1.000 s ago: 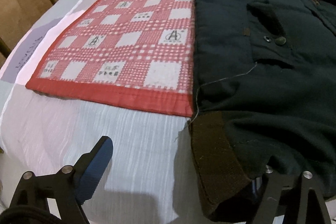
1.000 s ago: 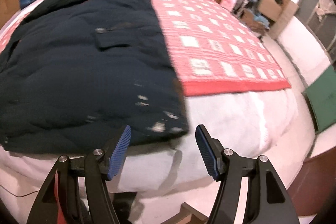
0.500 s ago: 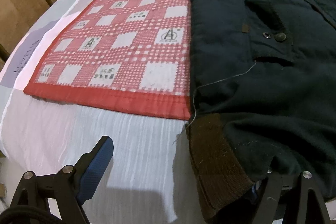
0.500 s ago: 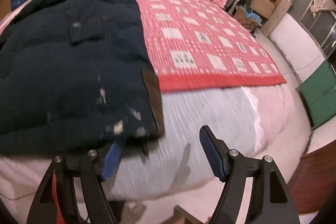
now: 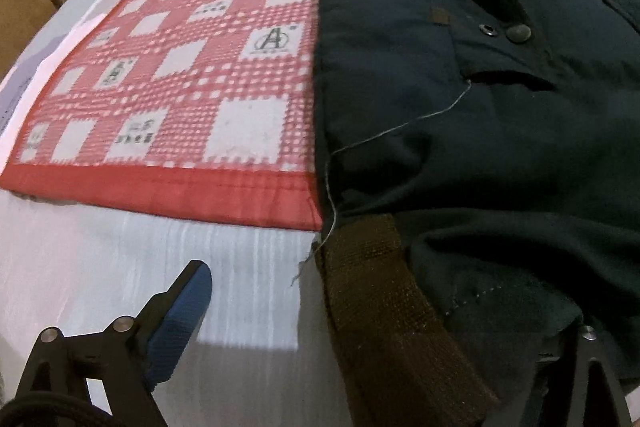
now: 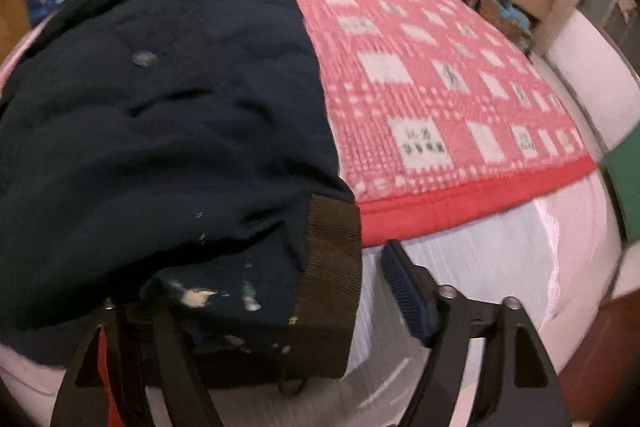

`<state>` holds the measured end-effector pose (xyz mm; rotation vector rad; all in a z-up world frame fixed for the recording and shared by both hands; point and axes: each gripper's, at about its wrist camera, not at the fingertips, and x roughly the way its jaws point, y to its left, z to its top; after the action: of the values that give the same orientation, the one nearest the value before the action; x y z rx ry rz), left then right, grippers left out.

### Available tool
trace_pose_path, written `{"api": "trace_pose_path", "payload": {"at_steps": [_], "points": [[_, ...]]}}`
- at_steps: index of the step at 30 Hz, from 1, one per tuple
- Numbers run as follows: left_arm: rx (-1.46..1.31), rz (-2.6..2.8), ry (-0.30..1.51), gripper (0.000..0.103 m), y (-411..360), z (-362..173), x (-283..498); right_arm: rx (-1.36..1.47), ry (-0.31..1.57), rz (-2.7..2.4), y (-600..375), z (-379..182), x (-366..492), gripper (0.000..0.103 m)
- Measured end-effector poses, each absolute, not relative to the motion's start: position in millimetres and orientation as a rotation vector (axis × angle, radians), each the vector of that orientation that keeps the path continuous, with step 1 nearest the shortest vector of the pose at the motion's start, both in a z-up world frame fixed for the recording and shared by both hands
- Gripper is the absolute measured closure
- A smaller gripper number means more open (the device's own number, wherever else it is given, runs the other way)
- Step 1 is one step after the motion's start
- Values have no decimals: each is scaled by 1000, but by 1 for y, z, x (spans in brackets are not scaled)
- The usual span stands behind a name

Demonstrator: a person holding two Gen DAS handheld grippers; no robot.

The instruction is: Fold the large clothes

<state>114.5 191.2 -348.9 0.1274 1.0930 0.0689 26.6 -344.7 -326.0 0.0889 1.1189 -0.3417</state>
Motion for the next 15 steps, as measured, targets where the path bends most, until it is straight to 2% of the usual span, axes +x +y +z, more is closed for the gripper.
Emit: {"api": "trace_pose_path", "payload": {"at_steps": [1,2,3,4,5,6,9,15], "points": [[106,58,1102,15,194,-348,115,109,1122,-332,-348,-327,26,15],[88,46,1107,29,195,-347,115,113,1123,-315,-350,-325,26,15],[73,21,1111,53,195,-344,113,107,1117,-295,-350,-322,23,22],[76,0,1109,66,193,-342,110,110,1109,-275,-349,-319,21,51],[88,-32,1109,87,189,-339,106,92,1108,-285,-346,-316,18,65],[93,-31,1110,89,189,-337,102,73,1098,-314,-346,-312,14,82],[28,-35,1096,89,200,-326,93,157,1077,-322,-358,-304,4,85],[61,-67,1064,89,197,-307,89,95,1041,-275,-351,-283,-1,86]]}}
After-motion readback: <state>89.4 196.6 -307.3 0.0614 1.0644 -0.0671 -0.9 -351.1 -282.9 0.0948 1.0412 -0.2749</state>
